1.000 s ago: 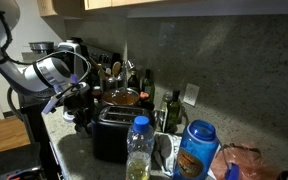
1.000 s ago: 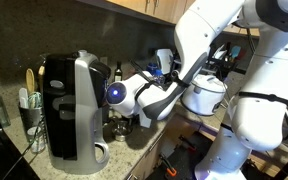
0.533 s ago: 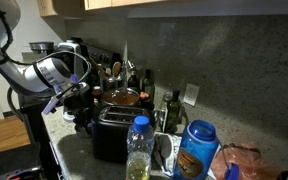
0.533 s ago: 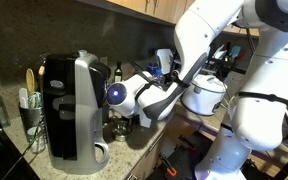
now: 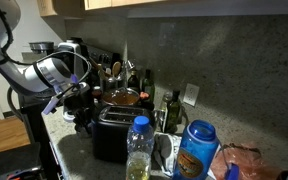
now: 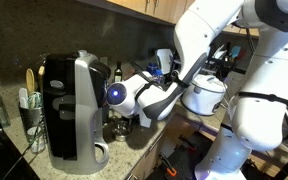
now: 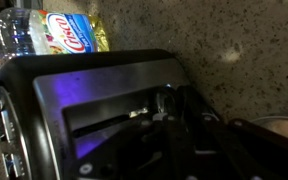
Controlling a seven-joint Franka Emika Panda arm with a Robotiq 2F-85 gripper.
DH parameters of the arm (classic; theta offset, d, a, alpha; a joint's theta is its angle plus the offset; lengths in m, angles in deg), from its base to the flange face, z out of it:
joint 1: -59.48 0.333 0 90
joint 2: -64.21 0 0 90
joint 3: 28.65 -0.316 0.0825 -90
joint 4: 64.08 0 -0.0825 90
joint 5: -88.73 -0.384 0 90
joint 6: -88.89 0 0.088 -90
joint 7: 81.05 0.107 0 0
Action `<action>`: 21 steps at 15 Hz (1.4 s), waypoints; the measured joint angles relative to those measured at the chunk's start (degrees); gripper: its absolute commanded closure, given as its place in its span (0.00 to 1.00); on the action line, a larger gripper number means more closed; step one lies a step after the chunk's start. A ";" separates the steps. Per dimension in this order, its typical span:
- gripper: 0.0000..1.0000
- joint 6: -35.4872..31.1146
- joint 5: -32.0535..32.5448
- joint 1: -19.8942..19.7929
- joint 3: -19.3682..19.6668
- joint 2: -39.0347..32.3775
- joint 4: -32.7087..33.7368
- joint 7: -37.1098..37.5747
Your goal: Push the lever on the bread toaster down
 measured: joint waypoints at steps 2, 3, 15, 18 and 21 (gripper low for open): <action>0.96 0.00 0.00 0.00 0.00 0.03 0.02 0.03; 0.96 0.00 0.00 0.02 0.00 0.03 0.03 0.03; 0.23 -0.14 -2.35 0.55 -0.14 0.64 -0.07 -0.05; 0.01 -0.97 -3.12 0.62 -0.14 0.65 -0.16 -0.10; 0.00 -3.09 -3.47 0.25 0.30 0.70 -0.18 -0.34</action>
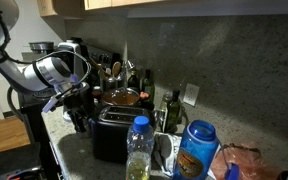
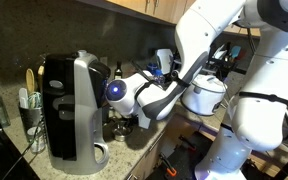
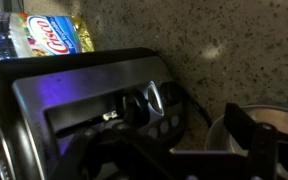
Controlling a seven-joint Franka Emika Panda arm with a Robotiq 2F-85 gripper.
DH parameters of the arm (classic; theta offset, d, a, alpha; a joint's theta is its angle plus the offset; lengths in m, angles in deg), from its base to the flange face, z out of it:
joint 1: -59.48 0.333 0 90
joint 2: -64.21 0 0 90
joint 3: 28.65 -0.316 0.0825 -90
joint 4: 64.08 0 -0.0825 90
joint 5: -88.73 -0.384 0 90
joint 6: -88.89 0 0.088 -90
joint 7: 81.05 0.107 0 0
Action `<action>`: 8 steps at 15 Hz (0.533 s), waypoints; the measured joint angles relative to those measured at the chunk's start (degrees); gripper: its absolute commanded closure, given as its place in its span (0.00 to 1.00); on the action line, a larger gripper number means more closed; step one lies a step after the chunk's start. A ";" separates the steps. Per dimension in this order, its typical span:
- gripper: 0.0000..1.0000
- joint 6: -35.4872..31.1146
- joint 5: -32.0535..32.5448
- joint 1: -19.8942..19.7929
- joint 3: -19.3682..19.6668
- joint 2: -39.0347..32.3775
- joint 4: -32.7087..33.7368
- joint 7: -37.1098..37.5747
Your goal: Push the lever on the bread toaster down
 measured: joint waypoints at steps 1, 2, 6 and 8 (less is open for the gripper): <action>0.00 -1.14 -0.15 -0.28 0.32 0.04 0.00 -0.27; 0.00 -2.15 -0.40 -0.51 0.71 0.17 -0.01 -0.86; 0.00 -6.41 -1.81 -1.56 1.82 1.97 -1.10 -2.31; 0.00 -9.11 -1.88 -2.01 2.38 3.20 -2.22 -2.48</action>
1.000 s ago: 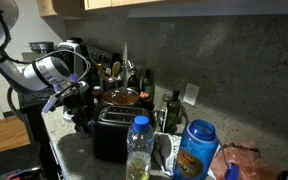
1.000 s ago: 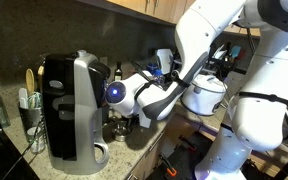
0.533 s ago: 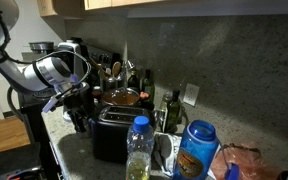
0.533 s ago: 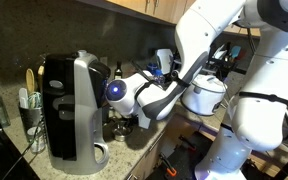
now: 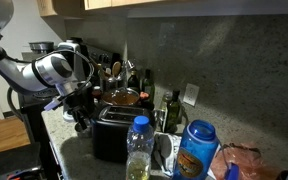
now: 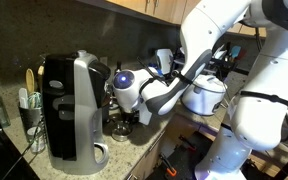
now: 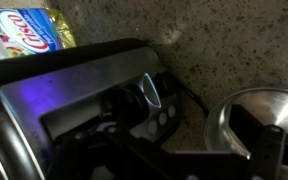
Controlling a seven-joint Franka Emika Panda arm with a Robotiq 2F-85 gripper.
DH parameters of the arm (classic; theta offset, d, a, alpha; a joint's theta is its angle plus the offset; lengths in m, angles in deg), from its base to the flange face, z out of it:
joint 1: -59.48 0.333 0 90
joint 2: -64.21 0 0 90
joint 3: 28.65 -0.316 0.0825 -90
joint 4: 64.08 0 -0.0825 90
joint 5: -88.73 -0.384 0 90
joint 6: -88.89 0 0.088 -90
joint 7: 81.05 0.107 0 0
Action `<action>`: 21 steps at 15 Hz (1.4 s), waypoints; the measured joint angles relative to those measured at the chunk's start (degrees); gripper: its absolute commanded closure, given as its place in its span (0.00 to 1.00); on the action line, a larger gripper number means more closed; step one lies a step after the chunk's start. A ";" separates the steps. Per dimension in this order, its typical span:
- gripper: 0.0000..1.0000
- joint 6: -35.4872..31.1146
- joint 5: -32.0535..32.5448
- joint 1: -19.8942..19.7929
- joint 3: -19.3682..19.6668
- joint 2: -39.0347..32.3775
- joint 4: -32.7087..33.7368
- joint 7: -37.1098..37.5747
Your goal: Push the lever on the bread toaster down
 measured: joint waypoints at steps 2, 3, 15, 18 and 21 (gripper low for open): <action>0.00 -3.21 -0.05 -0.65 0.64 1.40 -1.33 -0.50; 0.00 -5.04 -0.18 -0.95 1.07 2.18 -2.08 -0.89; 0.00 -15.71 -30.74 -2.61 2.92 6.99 -3.49 -27.58; 0.00 -13.71 -40.71 -2.45 2.90 7.74 -1.15 -36.25; 0.00 -9.55 -47.03 -2.32 2.90 8.73 1.50 -41.46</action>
